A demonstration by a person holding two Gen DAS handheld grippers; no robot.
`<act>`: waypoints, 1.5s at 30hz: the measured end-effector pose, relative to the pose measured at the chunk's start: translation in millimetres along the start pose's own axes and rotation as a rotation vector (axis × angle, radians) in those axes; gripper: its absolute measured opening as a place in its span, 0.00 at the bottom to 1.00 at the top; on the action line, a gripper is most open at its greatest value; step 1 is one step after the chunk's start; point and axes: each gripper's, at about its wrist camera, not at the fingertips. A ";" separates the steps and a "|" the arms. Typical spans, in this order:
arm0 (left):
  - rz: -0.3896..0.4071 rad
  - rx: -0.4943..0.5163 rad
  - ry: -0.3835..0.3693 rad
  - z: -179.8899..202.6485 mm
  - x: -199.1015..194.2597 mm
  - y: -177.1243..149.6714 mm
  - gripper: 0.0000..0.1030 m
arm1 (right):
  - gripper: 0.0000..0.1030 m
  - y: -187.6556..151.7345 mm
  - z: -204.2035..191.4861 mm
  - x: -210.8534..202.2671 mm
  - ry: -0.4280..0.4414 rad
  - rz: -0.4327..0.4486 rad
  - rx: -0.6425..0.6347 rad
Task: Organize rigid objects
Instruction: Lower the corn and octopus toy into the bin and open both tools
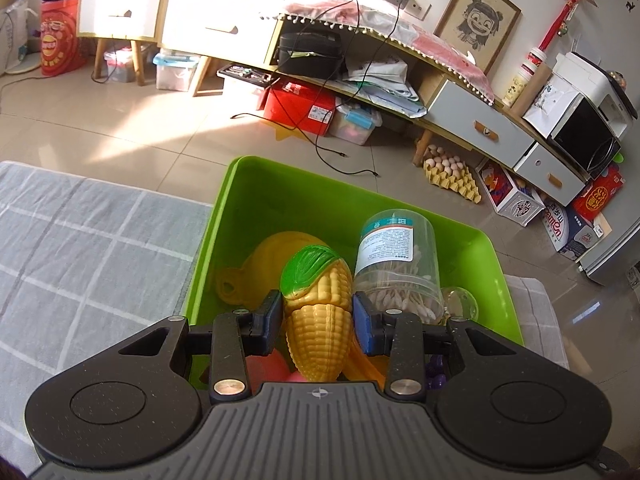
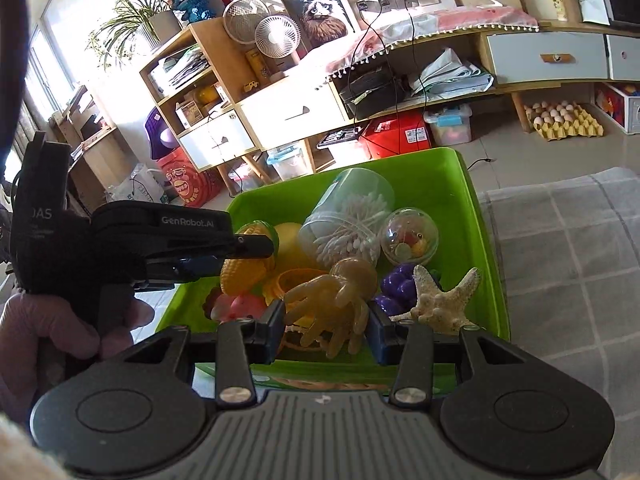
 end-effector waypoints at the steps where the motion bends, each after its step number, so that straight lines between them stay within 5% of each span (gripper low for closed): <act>1: 0.000 0.005 0.002 0.7 0.8 0.6 0.37 | 0.11 -0.1 0.5 1.6 -0.003 -0.002 0.000; 23: 0.045 0.153 0.021 18.1 7.7 -14.4 0.36 | 0.12 -2.7 -2.6 6.0 -0.040 -0.001 -0.037; 30: 0.070 0.190 0.026 27.6 -2.7 -14.9 0.67 | 0.24 1.7 -2.8 -2.5 -0.003 -0.006 -0.038; 38: 0.099 0.181 0.017 24.0 -27.6 -21.1 0.80 | 0.39 11.2 -7.9 -27.4 0.032 -0.012 0.005; 45: 0.114 0.173 0.059 21.1 -59.9 -32.2 0.88 | 0.48 8.0 -20.5 -50.3 -0.041 -0.031 -0.051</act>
Point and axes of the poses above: each gripper's, at about its wrist camera, not at the fingertips, and x roughly the way its jaws point, z to its right, y to its top, and after that the axes turned 14 degrees about x, right-handed
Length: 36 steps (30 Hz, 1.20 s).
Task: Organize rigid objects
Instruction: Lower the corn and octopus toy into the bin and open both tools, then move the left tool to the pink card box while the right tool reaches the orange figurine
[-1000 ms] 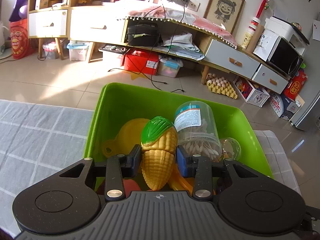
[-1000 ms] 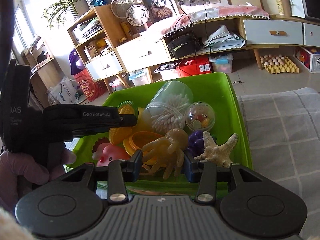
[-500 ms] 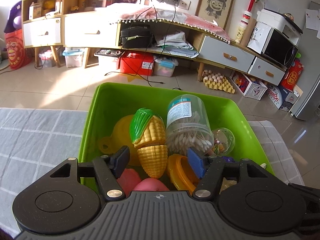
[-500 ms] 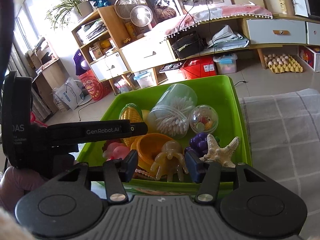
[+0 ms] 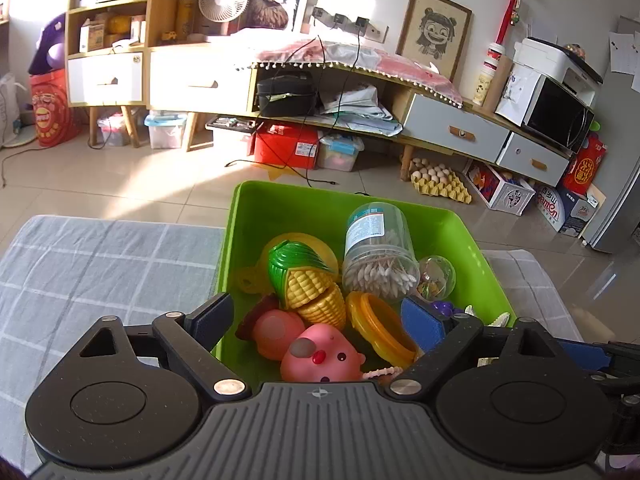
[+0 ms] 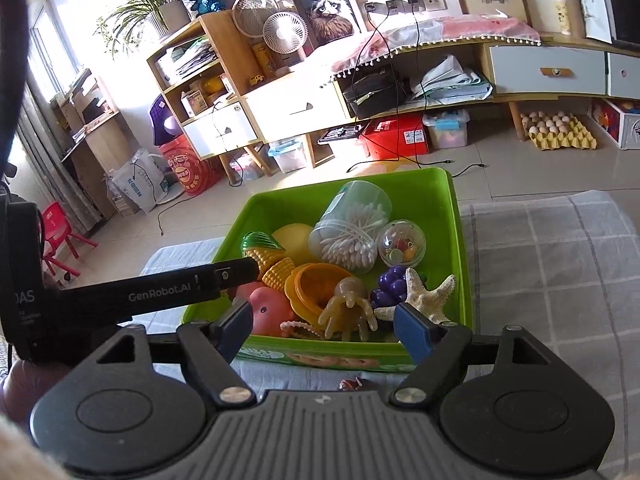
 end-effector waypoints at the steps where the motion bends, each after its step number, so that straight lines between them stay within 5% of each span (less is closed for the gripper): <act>1: 0.001 0.005 0.007 0.8 -4.3 -1.4 0.89 | 0.49 -0.8 -0.6 -2.9 -0.006 0.000 -0.004; 14: -0.029 0.033 0.075 18.0 -47.2 -34.8 0.95 | 0.57 -17.3 17.7 -18.9 -0.099 -0.028 0.035; 26: -0.084 0.049 -0.045 51.0 -28.7 -46.2 0.94 | 0.58 -14.2 41.1 -20.4 -0.170 -0.078 0.147; 28: -0.076 0.044 -0.069 56.1 -24.6 -46.3 0.90 | 0.57 -14.7 44.0 -17.9 -0.170 -0.088 0.161; 36: -0.110 0.051 -0.127 66.9 -6.8 -52.1 0.35 | 0.55 -17.8 52.3 -13.6 -0.186 -0.100 0.167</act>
Point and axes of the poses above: each gripper's, at about its wrist camera, not at the fingertips, and x roughly the way its jaws point, z to its right, y to its top, and after that the axes turned 14 degrees about x, right-handed
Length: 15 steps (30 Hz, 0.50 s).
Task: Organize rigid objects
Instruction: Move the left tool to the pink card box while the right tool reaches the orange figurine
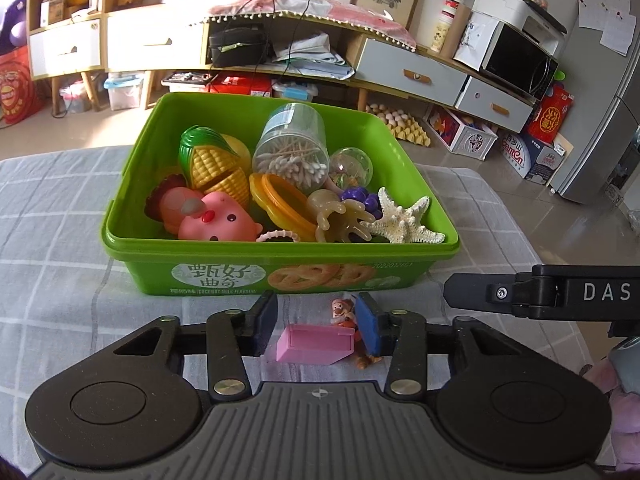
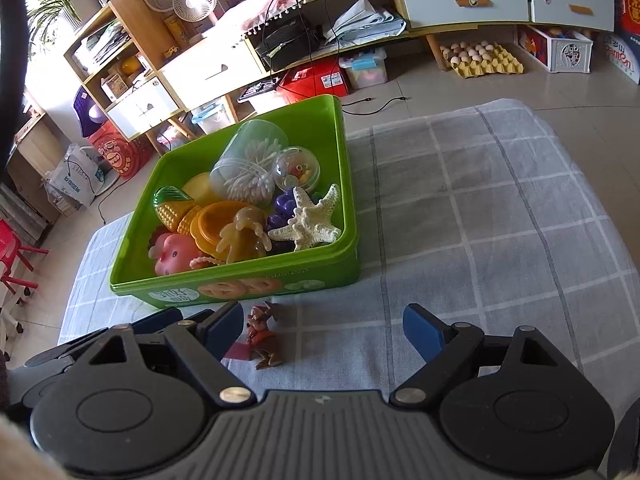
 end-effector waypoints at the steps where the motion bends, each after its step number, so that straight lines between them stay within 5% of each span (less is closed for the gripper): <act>1: -0.005 -0.001 -0.005 -0.2 -0.3 -1.3 0.33 | 0.53 -0.6 0.2 0.0 0.002 0.002 -0.007; 3: -0.020 0.005 -0.003 -0.2 -4.0 -5.5 0.22 | 0.47 -3.1 2.2 0.8 -0.006 0.011 -0.020; 11: -0.023 0.053 -0.010 -3.8 -17.0 -32.7 0.22 | 0.31 -23.6 16.2 13.1 -0.004 0.008 -0.137; 13: -0.011 0.037 -0.017 -8.6 -19.1 -40.2 0.26 | 0.31 -31.3 17.6 16.4 -0.002 0.016 -0.178; 15: 0.004 0.030 -0.026 -10.8 -21.1 -44.4 0.46 | 0.31 -38.6 16.5 18.9 0.010 0.023 -0.226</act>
Point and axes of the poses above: each gripper's, at about its wrist camera, not at the fingertips, and x roughly the way its jaws point, z to its right, y to its top, and after that the axes turned 14 degrees about x, right-handed
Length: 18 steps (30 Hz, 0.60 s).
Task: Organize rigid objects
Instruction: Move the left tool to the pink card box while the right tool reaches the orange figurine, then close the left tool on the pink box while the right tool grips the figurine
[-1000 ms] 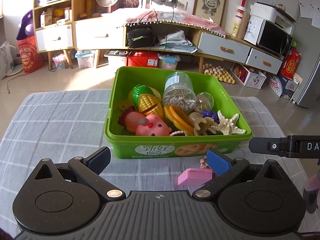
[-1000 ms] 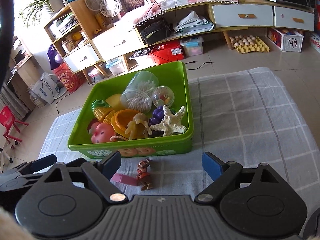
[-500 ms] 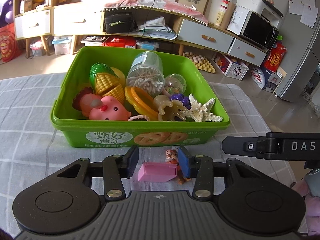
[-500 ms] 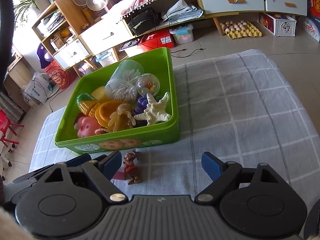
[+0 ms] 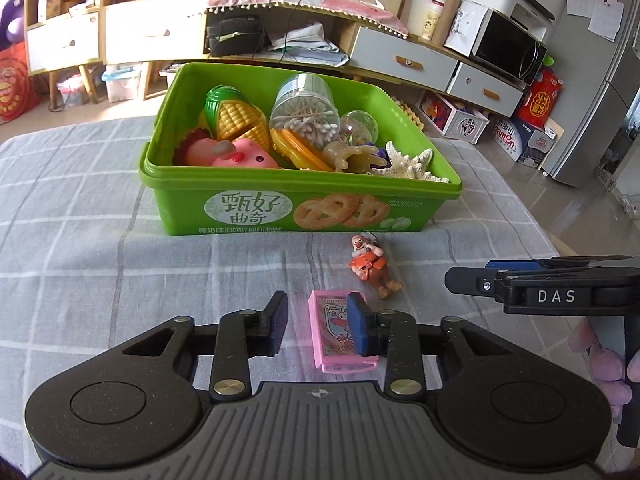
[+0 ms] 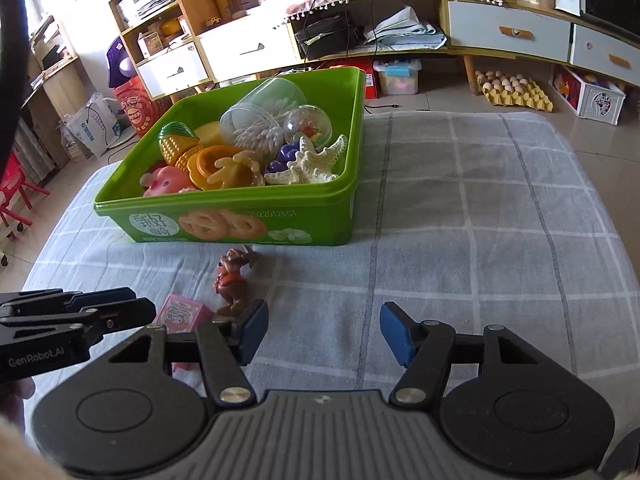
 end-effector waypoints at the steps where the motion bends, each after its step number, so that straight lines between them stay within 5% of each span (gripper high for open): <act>1: 0.007 0.004 0.000 0.4 -1.0 -1.9 0.51 | 0.31 -3.0 -1.2 0.8 0.006 0.005 -0.020; 3: 0.025 0.025 -0.003 3.4 -3.1 -5.8 0.63 | 0.31 -10.7 -4.1 3.6 0.019 0.019 -0.071; 8: 0.012 0.057 -0.016 14.9 3.0 -15.6 0.71 | 0.33 -22.2 -6.6 8.9 0.041 0.045 -0.153; 14: -0.003 0.153 0.046 36.3 14.3 -24.0 0.64 | 0.48 -28.2 -5.0 16.8 0.034 0.055 -0.195; 18: 0.009 0.164 0.093 39.2 15.4 -24.7 0.45 | 0.55 -29.8 -6.5 19.9 0.041 0.063 -0.214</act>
Point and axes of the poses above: each gripper's, at about its wrist camera, not at the fingertips, and x roughly the way its jaws point, z to its right, y to its top, and after that the axes turned 14 degrees about x, right-handed
